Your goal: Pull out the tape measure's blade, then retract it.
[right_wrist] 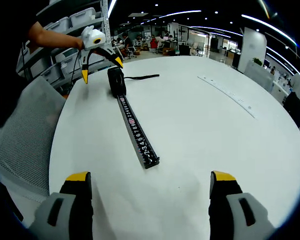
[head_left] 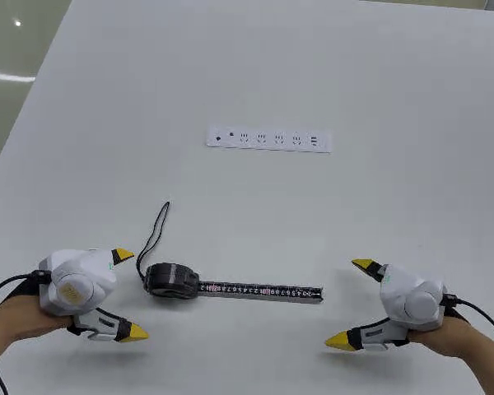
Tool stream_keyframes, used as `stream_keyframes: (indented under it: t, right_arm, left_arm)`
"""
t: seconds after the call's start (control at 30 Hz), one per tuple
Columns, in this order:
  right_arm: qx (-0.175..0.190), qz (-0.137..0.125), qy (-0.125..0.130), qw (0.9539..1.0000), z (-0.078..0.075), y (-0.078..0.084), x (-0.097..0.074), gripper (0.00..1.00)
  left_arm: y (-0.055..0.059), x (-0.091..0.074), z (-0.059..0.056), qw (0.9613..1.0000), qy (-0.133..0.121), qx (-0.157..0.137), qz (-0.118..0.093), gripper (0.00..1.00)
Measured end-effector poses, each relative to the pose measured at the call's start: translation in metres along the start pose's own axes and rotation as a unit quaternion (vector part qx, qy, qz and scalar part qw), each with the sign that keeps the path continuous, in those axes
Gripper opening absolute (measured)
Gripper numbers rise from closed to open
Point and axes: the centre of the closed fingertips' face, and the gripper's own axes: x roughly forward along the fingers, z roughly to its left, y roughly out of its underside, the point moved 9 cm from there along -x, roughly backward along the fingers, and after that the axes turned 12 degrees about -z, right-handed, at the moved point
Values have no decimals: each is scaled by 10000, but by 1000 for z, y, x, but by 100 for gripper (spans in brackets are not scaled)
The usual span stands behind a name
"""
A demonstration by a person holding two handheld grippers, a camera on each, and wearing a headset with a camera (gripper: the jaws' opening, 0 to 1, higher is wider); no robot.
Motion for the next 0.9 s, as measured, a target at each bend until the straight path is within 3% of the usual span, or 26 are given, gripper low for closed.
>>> stream_keyframes:
  t: [0.1, 0.2, 0.57, 0.9]
  right_arm:
    - [81, -26, 83, 9999, 0, 0, -2, 100]
    - [131, -48, 162, 9998, 0, 0, -4, 100]
    - [233, -104, 314, 9992, 2, -1, -10, 100]
    - [306, -202, 593, 9976, 7, -6, -19, 100]
  left_arm:
    - [0, -2, -1, 9999, -139, -68, -64, 99]
    - [1, -4, -3, 9994, -203, -215, -154, 99]
    - [9, -11, -7, 9983, -382, -398, -185, 99]
    - [10, -19, -11, 9942, -729, -687, -378, 99]
